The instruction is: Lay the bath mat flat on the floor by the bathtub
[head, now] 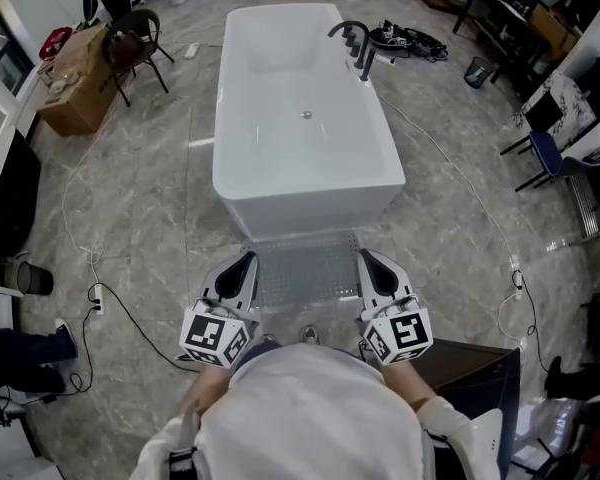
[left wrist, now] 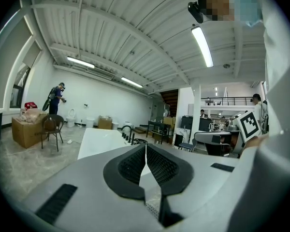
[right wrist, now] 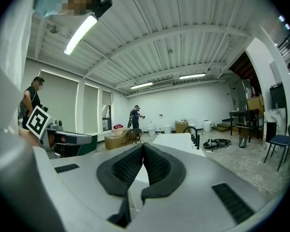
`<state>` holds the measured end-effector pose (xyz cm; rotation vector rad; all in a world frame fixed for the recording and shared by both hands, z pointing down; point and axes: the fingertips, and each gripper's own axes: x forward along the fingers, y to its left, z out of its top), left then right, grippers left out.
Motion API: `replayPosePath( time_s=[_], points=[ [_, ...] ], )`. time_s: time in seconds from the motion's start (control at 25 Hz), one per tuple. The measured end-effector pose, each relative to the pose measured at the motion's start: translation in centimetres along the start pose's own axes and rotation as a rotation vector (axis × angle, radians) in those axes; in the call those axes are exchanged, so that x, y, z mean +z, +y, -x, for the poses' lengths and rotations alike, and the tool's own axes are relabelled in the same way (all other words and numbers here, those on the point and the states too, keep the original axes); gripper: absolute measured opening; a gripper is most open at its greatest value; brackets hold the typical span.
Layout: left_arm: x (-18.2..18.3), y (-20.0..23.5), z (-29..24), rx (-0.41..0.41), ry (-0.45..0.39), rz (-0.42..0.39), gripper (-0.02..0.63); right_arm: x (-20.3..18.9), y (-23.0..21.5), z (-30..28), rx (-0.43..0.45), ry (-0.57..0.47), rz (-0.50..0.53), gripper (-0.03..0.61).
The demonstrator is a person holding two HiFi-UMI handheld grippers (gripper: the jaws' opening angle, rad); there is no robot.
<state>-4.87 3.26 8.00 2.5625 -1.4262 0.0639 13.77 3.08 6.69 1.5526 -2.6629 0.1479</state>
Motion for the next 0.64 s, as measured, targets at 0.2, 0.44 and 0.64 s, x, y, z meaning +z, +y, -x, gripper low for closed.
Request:
replayPosePath(
  time_s=[0.2,0.44,0.64],
  points=[
    [0.17,0.03,0.01,-0.003,-0.002,0.009,0.034,0.36,-0.02,-0.03,-0.008,0.003,0.006,0.029],
    [0.16,0.34,0.24,-0.002,-0.001,0.009,0.034,0.41,0.32,-0.28,-0.016,0.007,0.006,0.029],
    [-0.50,0.11,0.29,-0.007,0.001,0.010,0.034,-0.16,0.37,-0.21,-0.013,0.000,0.007,0.029]
  ],
)
